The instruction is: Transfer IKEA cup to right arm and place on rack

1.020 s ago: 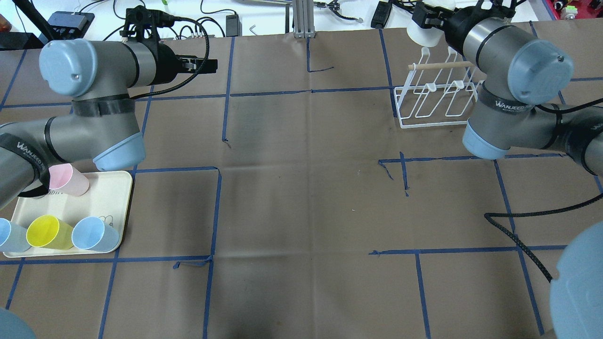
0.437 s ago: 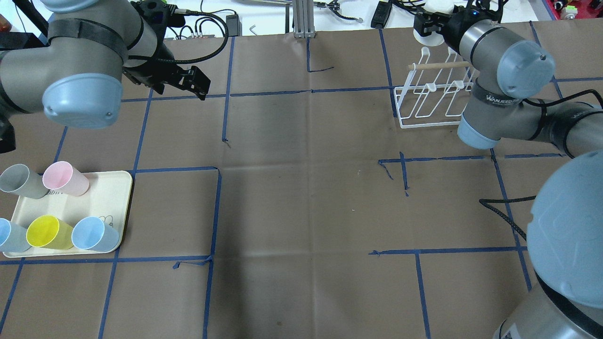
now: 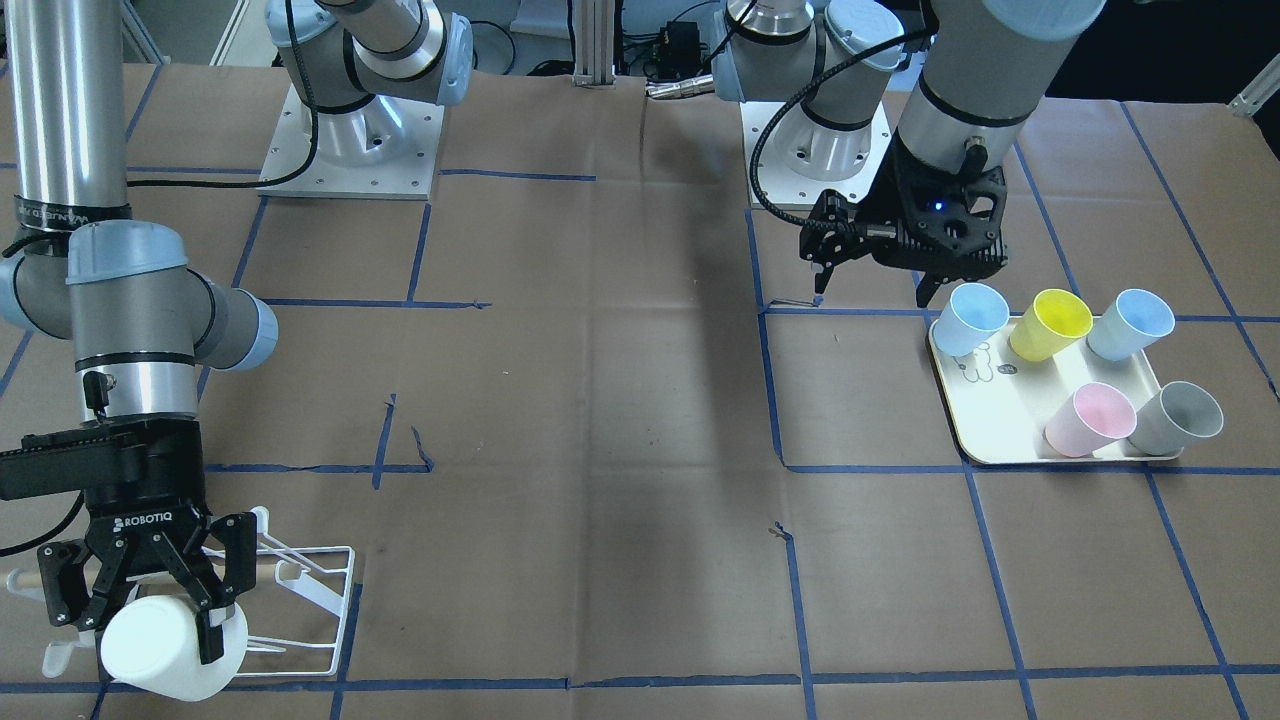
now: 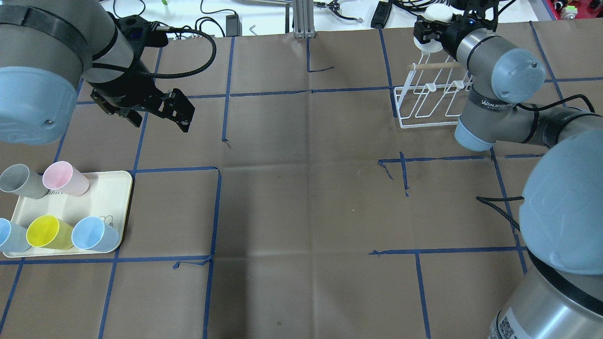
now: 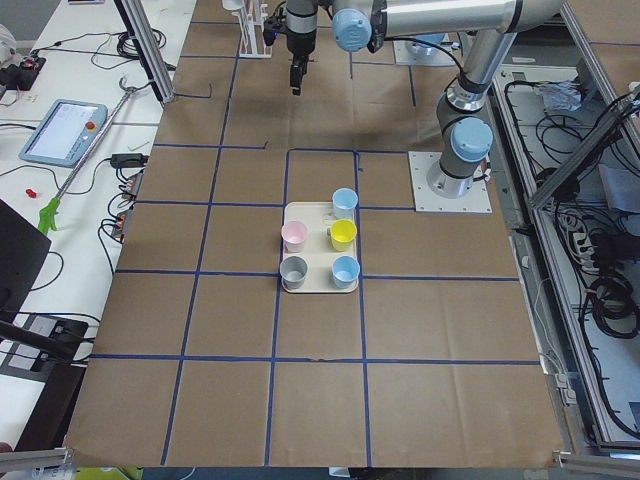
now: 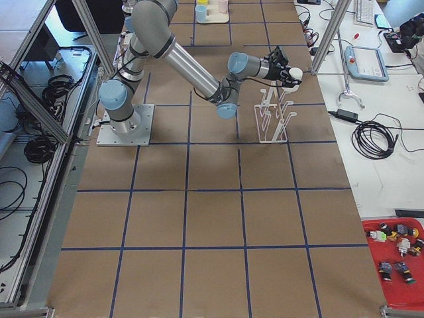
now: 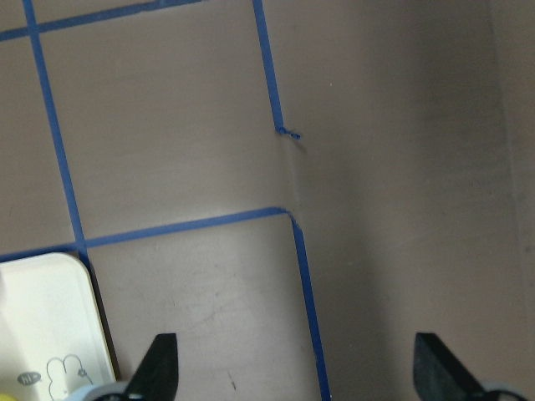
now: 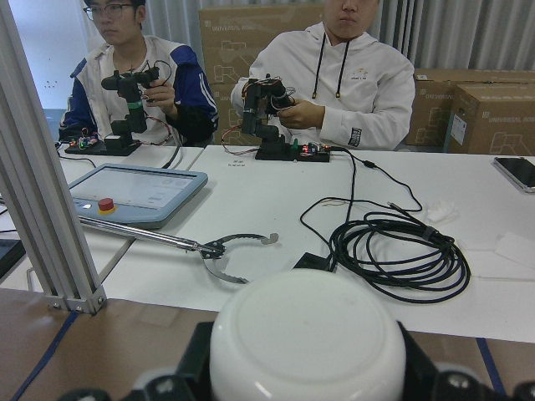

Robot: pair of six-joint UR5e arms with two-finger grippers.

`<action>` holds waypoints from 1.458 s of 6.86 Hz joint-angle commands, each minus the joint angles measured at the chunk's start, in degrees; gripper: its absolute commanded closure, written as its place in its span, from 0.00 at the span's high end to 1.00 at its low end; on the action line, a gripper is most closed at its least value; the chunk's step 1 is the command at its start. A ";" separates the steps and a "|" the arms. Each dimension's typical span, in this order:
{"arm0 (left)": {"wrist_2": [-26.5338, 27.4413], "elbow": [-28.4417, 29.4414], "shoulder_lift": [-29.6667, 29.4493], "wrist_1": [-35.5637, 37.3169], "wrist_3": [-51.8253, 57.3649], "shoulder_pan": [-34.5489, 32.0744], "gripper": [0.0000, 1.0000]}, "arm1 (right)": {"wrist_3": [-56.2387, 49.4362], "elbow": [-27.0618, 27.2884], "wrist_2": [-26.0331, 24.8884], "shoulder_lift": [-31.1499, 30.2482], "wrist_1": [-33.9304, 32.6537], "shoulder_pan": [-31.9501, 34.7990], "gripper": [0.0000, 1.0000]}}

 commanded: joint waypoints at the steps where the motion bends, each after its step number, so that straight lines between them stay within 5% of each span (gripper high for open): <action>1: -0.06 -1.54 3.13 -1.46 -0.12 0.00 1.00 | 0.12 -0.12 -0.02 1.10 -0.32 -0.06 0.20; 3: 0.38 -4.34 5.67 -1.37 1.11 1.75 1.00 | 0.64 0.40 -0.02 2.25 -2.52 0.03 0.21; 5: 0.47 -12.32 11.54 -0.93 11.16 11.28 1.00 | 0.91 0.67 -0.11 2.25 -2.43 0.03 0.25; 7: 0.47 -21.72 17.53 -0.32 24.25 25.33 0.99 | 1.61 0.58 -0.02 2.34 -2.35 0.03 0.99; 10: 0.21 -27.90 16.94 7.65 40.30 40.32 0.99 | 1.96 0.58 -0.02 2.07 -2.17 0.03 1.00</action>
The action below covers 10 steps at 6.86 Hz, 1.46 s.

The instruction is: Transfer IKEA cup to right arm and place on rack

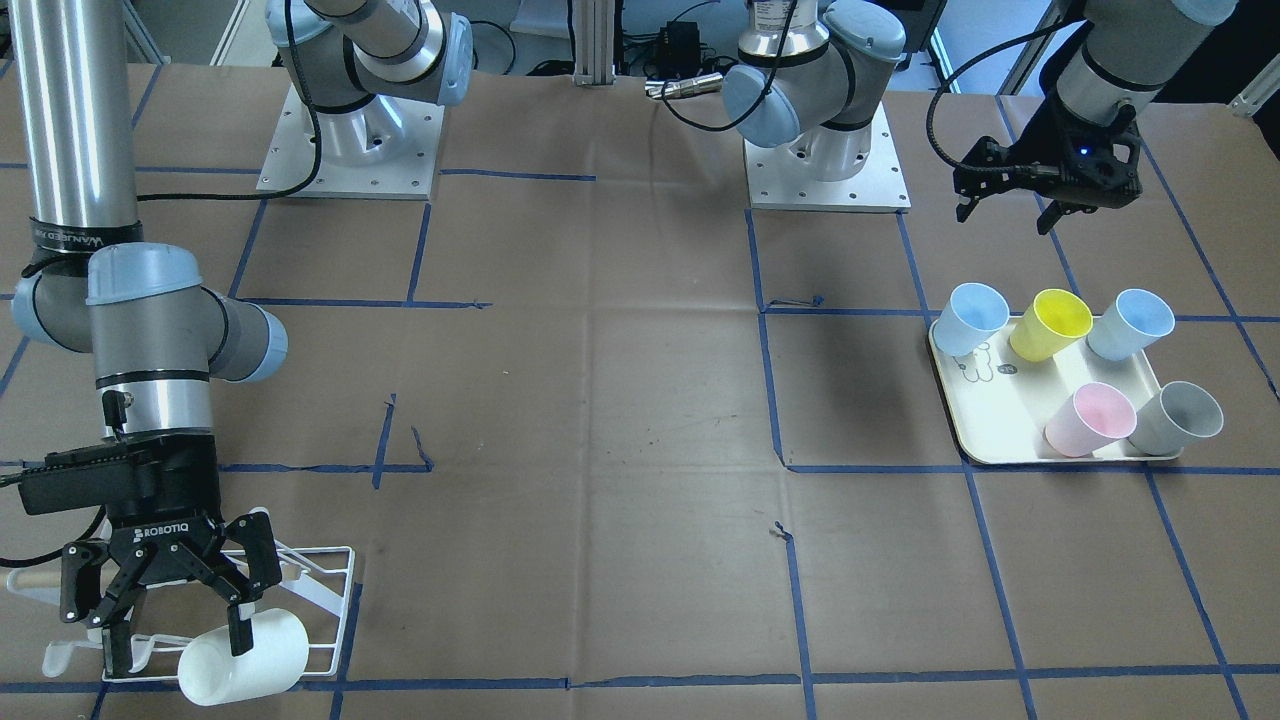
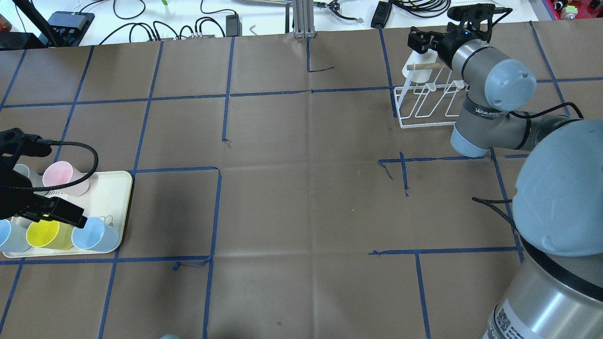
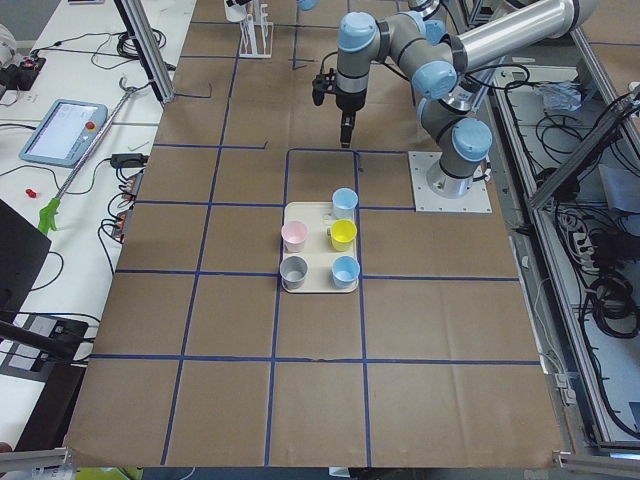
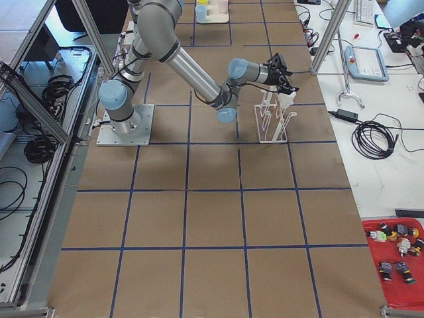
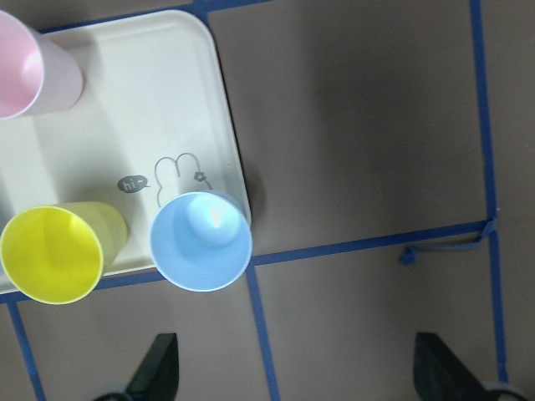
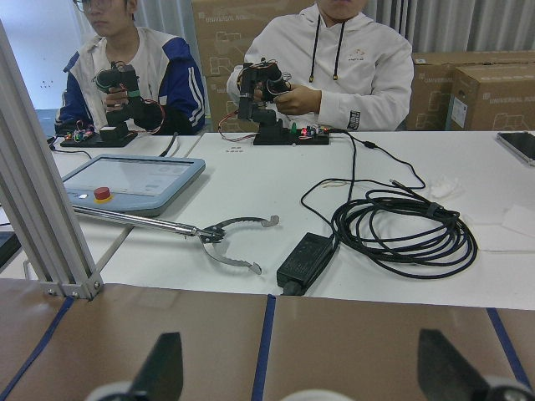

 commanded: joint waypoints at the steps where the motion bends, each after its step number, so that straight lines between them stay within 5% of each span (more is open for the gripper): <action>1: -0.67 -3.52 -0.72 5.13 3.58 4.05 0.99 | -0.13 -0.09 -0.35 -0.49 0.26 0.00 1.00; 4: -3.75 -4.31 -2.30 7.08 -0.72 2.92 0.99 | -0.05 -0.44 0.52 -4.34 0.61 0.17 1.00; 8: -3.06 -9.58 -9.94 21.29 -6.77 -1.73 0.99 | 0.91 0.61 0.61 -13.83 5.86 3.67 1.00; 10: -2.27 -10.91 -12.66 23.95 -6.44 -2.01 0.98 | 11.67 3.93 0.44 -19.18 9.73 5.53 1.00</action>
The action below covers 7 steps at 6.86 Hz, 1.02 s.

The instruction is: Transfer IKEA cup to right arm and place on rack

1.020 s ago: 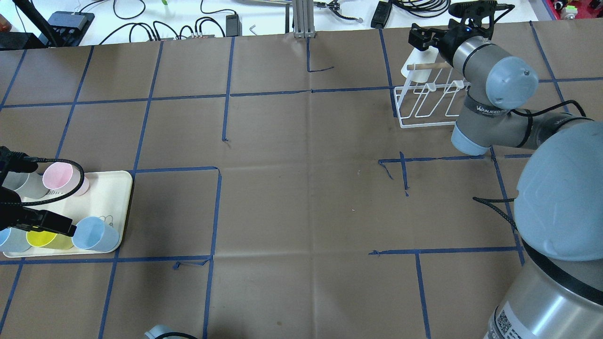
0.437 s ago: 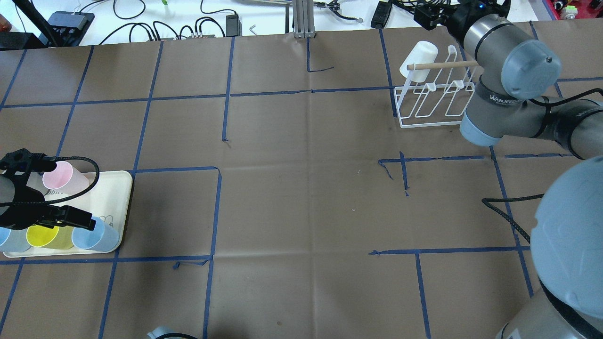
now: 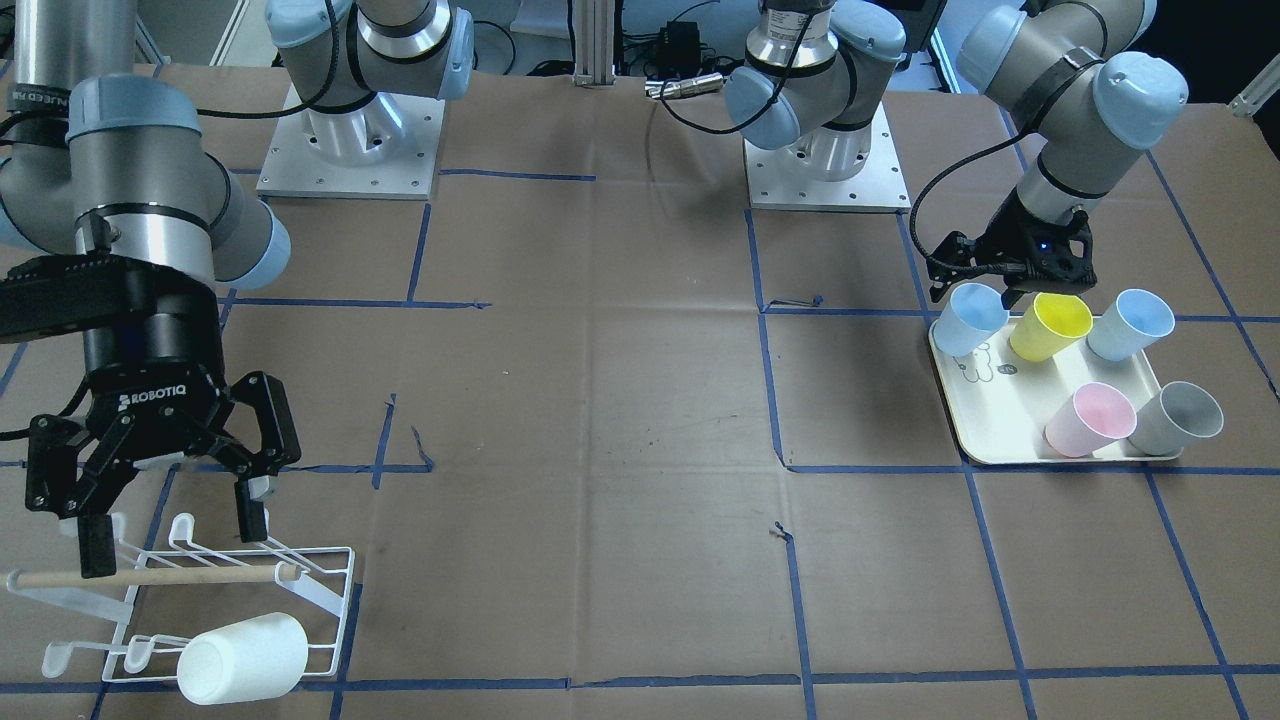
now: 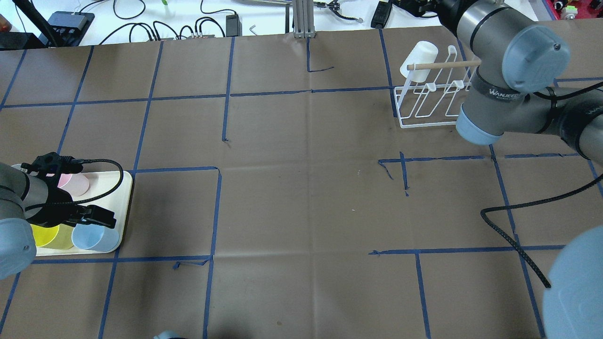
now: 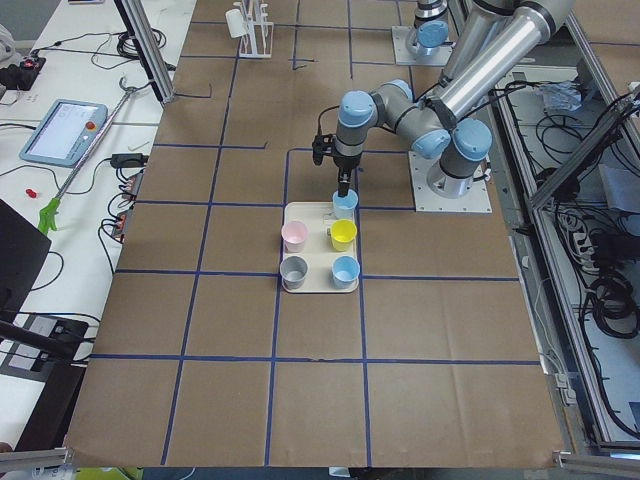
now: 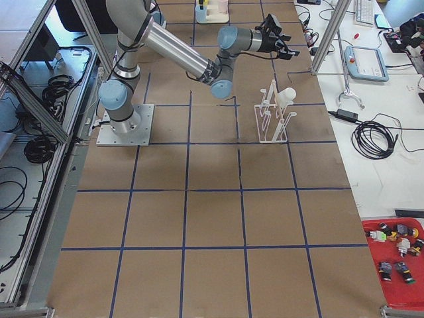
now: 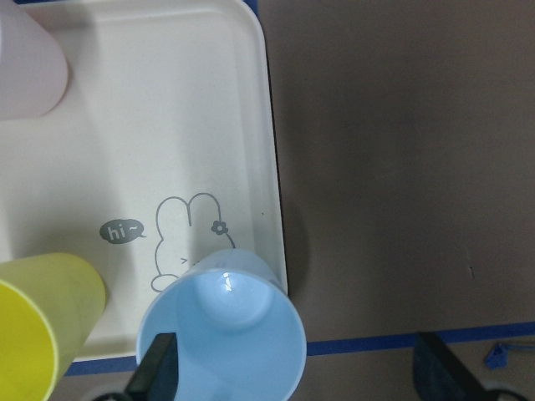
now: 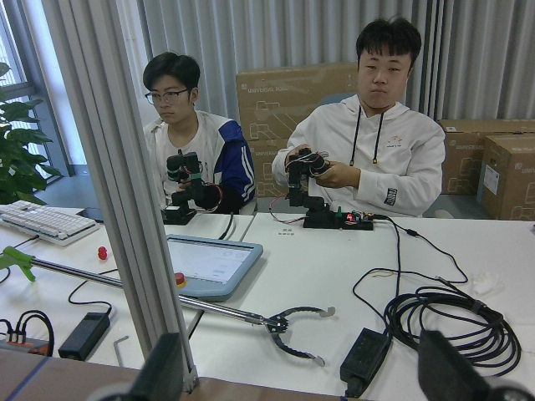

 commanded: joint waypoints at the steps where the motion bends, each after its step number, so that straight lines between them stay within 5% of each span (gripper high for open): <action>1: 1.11 -0.72 -4.00 4.51 -0.10 -0.34 0.98 | 12.19 4.13 0.13 -5.70 2.34 0.95 1.00; 4: 1.21 -1.60 -4.20 4.98 -0.27 -0.69 0.99 | 36.44 5.83 0.30 -6.79 1.46 4.62 1.00; 5: 1.21 -1.60 -4.11 4.89 -0.27 -0.69 0.90 | 42.08 5.83 0.39 -6.96 1.37 5.07 1.00; 7: 1.21 -1.42 -4.02 4.80 -0.36 -0.69 0.28 | 62.95 6.00 0.31 -7.31 1.11 6.04 1.00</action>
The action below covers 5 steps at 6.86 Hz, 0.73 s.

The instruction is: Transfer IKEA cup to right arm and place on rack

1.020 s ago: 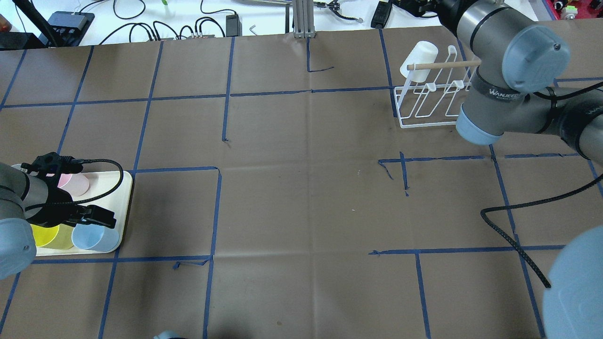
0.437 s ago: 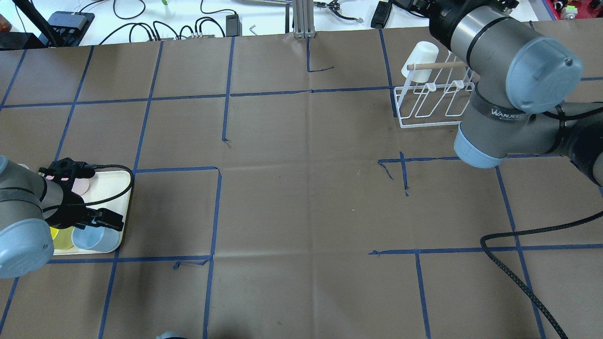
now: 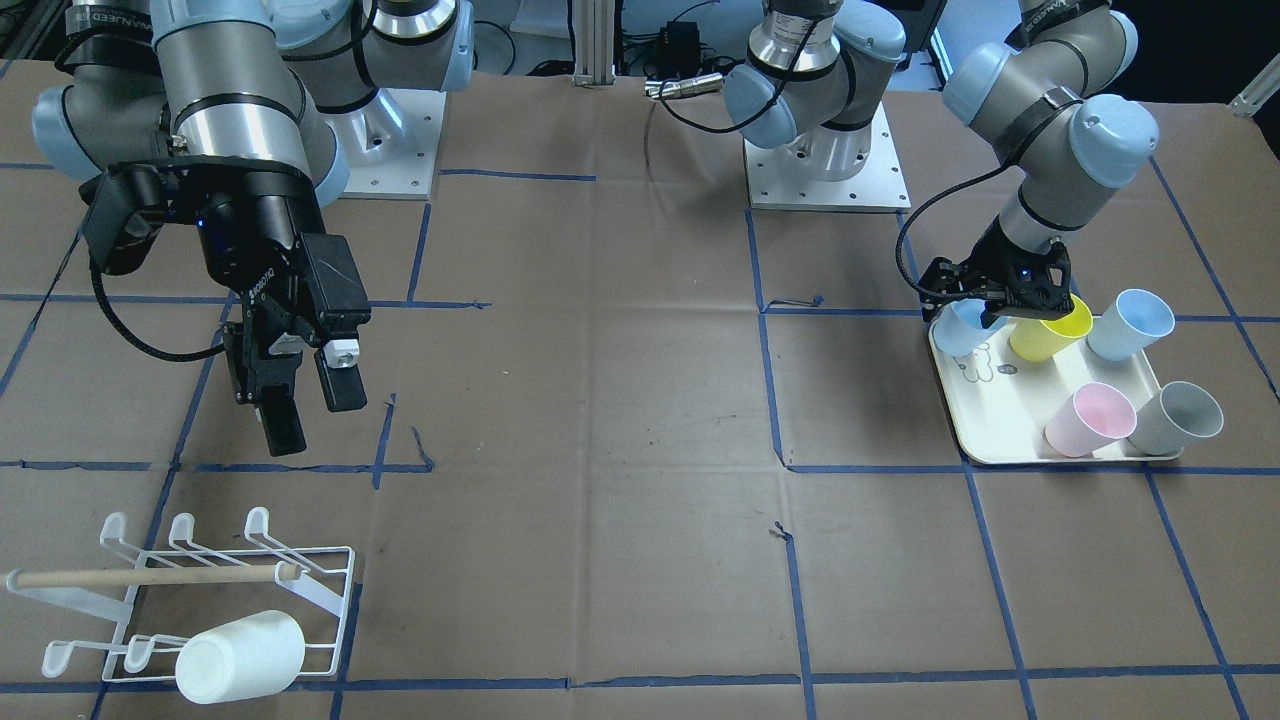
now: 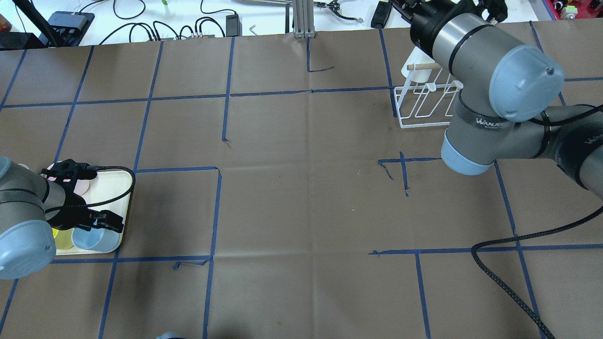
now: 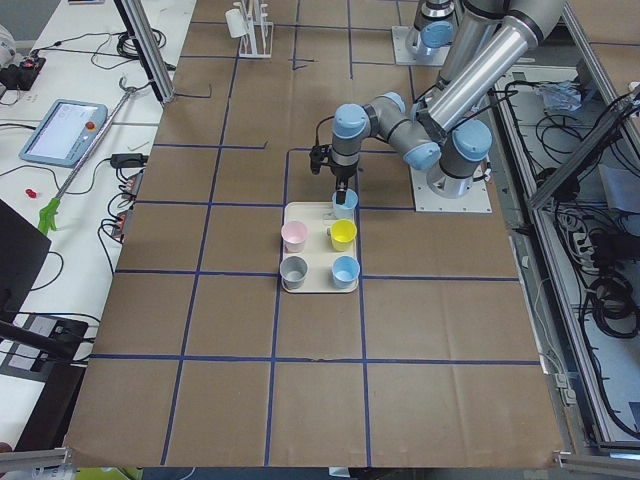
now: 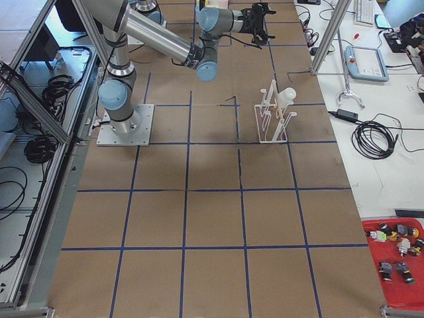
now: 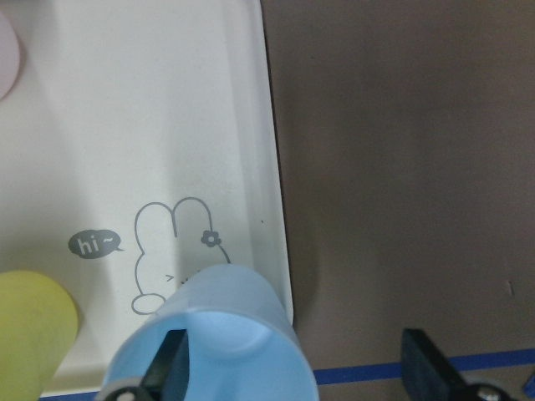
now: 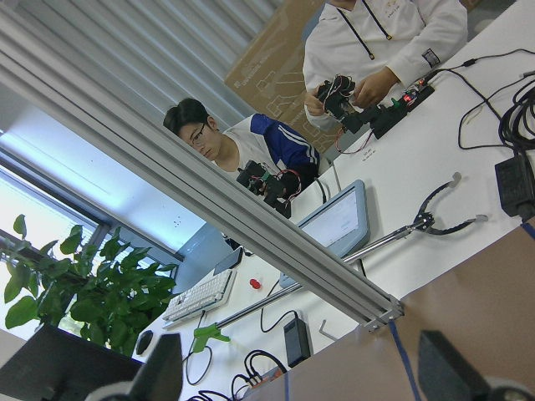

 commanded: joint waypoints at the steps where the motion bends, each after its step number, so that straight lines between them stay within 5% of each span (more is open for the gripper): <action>1: 0.00 0.08 0.16 -0.42 -0.07 -0.01 0.03 | 16.56 0.27 -0.23 0.19 -2.18 1.37 1.00; 5: 1.58 3.22 5.14 -6.45 -0.68 -0.01 0.00 | 27.86 3.52 -0.68 0.37 -5.10 3.05 0.99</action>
